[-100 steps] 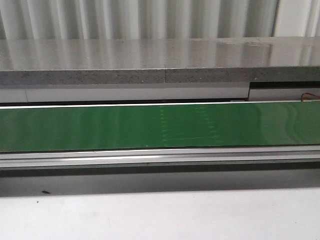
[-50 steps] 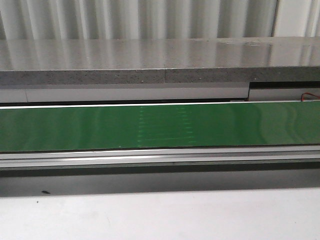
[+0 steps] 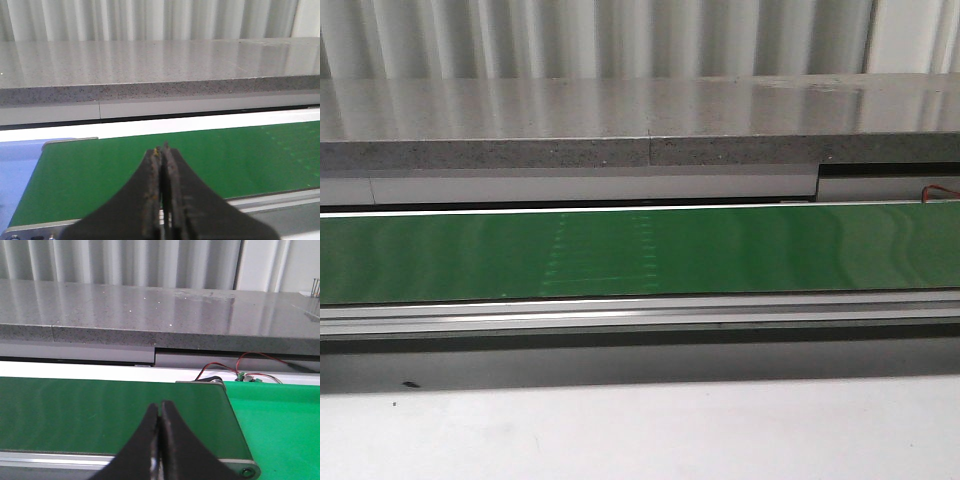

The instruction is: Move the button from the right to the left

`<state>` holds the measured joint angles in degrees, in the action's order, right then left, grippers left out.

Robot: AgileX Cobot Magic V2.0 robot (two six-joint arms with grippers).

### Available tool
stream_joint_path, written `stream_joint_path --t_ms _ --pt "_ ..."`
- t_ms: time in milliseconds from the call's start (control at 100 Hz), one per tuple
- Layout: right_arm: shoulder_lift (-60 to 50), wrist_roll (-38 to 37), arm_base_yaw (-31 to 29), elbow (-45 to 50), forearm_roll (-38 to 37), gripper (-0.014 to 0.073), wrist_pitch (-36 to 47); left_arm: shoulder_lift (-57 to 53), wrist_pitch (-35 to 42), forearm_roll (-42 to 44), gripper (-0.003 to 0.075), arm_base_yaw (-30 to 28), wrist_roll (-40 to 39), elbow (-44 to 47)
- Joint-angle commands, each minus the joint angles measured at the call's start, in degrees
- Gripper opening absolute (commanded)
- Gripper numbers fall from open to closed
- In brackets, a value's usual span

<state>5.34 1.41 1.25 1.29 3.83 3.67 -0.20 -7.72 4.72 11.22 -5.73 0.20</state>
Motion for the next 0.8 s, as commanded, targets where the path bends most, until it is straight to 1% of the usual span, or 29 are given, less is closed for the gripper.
stream_joint_path --t_ms 0,90,330,790 --pt "-3.2 -0.6 -1.0 -1.0 -1.2 -0.0067 2.0 -1.7 4.4 -0.6 -0.0020 0.2 -0.4 2.3" --pt "-7.5 -0.6 -1.7 -0.9 -1.6 -0.0067 -1.7 -1.7 4.4 -0.6 -0.0020 0.2 -0.4 2.3" --pt "-7.1 -0.6 -1.7 -0.9 -1.7 -0.0067 -5.8 -1.7 4.4 -0.6 -0.0020 0.2 -0.4 2.3" --pt "-7.1 -0.6 -1.7 -0.9 -1.7 -0.0067 -6.4 -1.7 4.4 -0.6 -0.0020 0.2 -0.4 2.3"
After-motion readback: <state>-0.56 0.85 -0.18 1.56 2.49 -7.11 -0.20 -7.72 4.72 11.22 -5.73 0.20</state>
